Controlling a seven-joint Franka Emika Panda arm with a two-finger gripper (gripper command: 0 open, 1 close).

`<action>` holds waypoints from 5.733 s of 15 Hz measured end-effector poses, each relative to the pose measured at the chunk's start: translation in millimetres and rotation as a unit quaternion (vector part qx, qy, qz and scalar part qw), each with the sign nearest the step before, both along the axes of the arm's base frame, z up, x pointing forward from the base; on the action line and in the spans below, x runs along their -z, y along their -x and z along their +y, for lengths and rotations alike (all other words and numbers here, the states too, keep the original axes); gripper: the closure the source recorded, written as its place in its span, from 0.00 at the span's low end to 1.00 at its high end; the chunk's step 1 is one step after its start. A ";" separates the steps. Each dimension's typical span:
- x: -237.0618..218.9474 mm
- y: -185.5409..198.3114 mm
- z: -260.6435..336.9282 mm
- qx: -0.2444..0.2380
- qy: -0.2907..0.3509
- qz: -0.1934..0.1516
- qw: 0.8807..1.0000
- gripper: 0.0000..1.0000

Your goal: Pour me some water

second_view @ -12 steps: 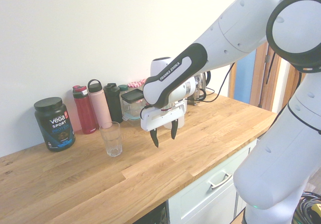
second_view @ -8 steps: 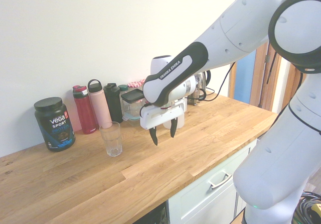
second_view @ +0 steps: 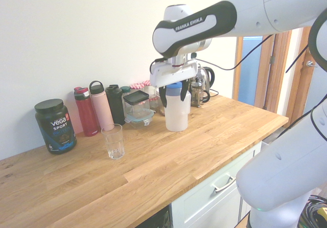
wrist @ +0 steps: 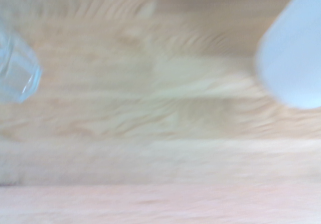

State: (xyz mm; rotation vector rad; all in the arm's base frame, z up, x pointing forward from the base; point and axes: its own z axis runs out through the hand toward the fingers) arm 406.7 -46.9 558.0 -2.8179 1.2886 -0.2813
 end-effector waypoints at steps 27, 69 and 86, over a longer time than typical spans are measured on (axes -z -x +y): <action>62.0 -58.2 -111.9 0.035 0.012 -0.043 0.998 1.00; -24.4 -57.7 138.9 -0.346 0.157 0.137 0.915 1.00; 8.9 -93.9 204.3 -0.412 0.272 0.260 0.830 1.00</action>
